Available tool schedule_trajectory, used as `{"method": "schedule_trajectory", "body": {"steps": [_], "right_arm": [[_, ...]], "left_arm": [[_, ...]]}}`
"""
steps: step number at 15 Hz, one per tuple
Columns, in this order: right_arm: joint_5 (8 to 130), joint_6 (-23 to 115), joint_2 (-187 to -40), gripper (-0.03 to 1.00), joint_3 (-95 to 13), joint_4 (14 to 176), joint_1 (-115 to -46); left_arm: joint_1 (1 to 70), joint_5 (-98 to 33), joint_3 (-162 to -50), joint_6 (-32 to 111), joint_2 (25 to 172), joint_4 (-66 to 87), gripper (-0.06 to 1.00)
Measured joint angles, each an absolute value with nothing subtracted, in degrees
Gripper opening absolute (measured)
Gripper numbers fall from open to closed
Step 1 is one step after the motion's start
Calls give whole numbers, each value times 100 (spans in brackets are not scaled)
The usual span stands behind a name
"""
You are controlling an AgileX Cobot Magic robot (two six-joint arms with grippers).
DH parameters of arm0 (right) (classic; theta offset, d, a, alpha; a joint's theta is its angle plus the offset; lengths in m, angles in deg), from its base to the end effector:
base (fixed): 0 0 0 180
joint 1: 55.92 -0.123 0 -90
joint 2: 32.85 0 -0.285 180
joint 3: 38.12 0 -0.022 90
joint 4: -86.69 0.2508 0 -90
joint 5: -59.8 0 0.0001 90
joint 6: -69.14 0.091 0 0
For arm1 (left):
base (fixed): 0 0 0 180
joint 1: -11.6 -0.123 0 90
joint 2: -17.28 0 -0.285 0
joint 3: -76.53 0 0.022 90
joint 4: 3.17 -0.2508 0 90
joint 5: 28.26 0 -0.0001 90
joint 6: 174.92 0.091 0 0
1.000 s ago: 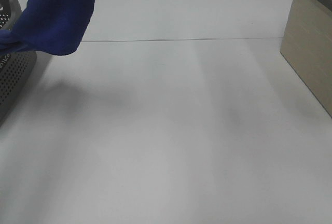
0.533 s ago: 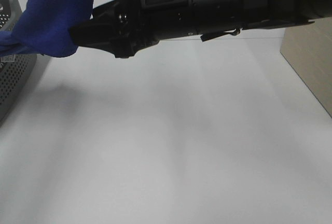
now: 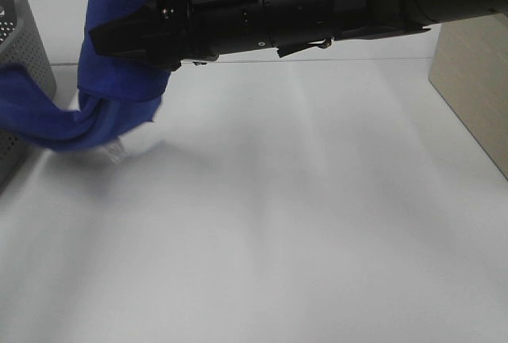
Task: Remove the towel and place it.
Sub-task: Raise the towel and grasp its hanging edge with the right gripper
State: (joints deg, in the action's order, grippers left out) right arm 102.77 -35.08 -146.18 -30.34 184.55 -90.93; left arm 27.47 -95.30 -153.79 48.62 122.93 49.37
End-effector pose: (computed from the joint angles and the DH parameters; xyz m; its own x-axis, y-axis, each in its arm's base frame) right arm 0.2926 0.2800 0.2469 -0.2733 -0.2469 -0.9297 -0.9477 0.2351 0.2161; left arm 0.2980 -0.1539 0.5364 -0.0815 0.2254 -0.9708 0.9061 0.4225 0.0220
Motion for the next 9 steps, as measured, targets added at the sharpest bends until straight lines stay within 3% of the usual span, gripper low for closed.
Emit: {"method": "schedule_trajectory", "body": {"steps": [3, 9], "right_arm": [[10392, -2214, -14446, 29, -3034, 17074, -9093], [10489, -277, -13443, 25, -3034, 14885, -9093]], "left_arm": [[2747, -9530, -15379, 4856, 12293, 4639, 0], [2747, -9530, -15379, 4753, 12293, 4295, 0]]}}
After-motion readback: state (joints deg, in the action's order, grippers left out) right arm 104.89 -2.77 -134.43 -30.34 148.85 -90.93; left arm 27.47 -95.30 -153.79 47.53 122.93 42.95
